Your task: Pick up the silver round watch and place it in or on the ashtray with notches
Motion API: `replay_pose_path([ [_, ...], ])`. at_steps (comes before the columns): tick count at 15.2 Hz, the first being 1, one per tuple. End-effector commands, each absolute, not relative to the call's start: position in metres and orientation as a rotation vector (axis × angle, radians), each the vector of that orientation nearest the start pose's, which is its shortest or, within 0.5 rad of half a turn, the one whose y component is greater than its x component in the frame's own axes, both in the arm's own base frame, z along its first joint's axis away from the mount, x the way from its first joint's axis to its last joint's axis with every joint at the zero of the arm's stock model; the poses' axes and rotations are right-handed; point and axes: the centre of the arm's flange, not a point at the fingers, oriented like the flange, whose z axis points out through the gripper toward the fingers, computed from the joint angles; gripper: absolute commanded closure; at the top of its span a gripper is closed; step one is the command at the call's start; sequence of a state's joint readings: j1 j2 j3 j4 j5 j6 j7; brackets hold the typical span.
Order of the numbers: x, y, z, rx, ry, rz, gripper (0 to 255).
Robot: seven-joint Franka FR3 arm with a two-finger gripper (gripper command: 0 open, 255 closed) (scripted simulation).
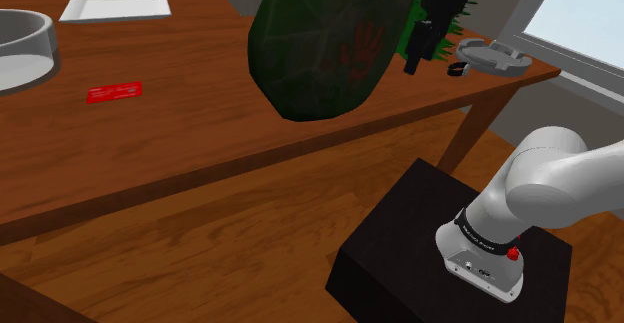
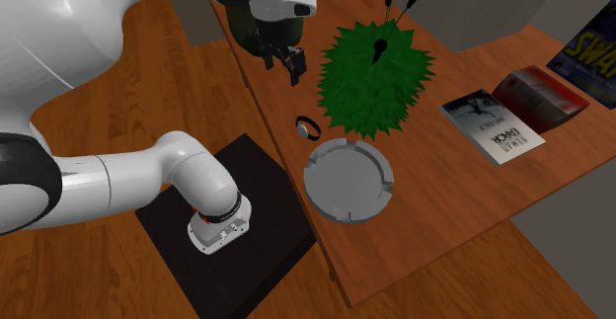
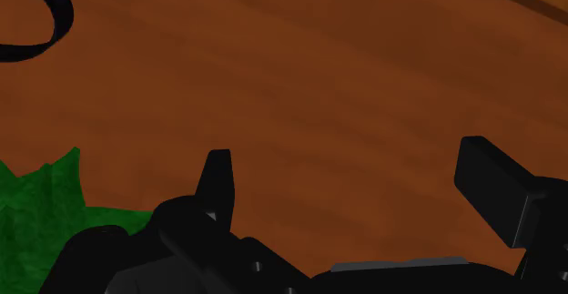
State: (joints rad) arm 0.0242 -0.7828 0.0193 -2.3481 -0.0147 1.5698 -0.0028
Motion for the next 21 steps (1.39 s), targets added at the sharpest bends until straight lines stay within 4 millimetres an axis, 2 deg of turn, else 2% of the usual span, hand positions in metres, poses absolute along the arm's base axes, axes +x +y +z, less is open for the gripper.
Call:
replay_pose_path([
  [1, 0.307, 0.014, 0.593, -3.169, -0.065, -0.008, 0],
  [6, 0.294, -0.065, 0.606, -3.037, -0.154, 0.096, 0],
  [11, 0.286, -0.146, 0.610, -2.899, -0.236, 0.191, 0],
  [12, 0.286, -0.154, 0.609, -2.884, -0.245, 0.201, 0],
  [19, 0.280, -0.146, 0.574, -2.884, -0.245, 0.201, 0],
  [21, 0.280, -0.145, 0.571, -2.884, -0.245, 0.201, 0],
])
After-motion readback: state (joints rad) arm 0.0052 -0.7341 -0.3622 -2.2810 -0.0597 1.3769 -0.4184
